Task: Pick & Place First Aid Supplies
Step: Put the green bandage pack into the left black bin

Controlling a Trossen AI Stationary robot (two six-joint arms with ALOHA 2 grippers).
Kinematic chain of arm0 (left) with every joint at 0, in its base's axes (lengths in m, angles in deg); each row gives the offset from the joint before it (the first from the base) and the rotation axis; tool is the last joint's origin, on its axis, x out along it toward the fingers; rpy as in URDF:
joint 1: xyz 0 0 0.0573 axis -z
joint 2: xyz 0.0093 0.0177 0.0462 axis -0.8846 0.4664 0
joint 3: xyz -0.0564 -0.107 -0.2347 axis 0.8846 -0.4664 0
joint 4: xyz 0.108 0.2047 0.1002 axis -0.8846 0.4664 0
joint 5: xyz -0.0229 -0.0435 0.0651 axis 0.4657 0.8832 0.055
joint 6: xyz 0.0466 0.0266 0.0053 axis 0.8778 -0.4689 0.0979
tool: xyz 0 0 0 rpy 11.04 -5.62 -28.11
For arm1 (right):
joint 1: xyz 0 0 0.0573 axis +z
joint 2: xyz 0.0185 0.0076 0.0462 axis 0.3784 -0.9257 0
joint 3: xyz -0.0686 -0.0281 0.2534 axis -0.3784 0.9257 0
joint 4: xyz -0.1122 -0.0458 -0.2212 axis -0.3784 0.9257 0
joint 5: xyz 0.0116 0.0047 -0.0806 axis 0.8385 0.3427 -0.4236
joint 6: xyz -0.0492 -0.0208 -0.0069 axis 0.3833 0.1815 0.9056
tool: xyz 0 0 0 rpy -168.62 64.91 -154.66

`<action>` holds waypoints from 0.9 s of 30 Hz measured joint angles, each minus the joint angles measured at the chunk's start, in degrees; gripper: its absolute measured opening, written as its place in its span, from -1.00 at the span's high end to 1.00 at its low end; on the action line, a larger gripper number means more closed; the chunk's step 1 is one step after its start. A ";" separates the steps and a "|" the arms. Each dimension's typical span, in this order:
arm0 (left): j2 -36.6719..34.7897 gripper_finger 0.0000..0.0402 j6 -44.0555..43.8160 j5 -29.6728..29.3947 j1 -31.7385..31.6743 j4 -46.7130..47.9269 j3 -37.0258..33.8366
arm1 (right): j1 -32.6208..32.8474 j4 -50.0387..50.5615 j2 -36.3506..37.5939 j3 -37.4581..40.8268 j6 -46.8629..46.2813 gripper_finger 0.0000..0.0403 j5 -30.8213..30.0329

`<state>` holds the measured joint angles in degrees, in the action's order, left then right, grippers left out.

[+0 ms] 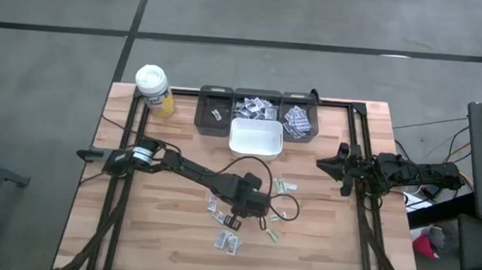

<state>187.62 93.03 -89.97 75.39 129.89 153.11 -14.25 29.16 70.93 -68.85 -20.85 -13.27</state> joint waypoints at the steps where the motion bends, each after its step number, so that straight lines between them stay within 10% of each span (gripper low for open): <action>1: 0.00 0.58 0.00 0.13 0.00 -0.02 0.00 | 0.00 0.00 0.00 0.00 0.00 0.69 0.00; 27: -0.40 0.62 1.12 -3.95 0.35 -6.39 -6.65 | 0.00 -0.02 0.00 0.00 0.00 0.69 0.00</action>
<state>187.21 94.14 -93.92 75.74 123.50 146.47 -14.25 29.14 70.93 -68.85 -20.85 -13.27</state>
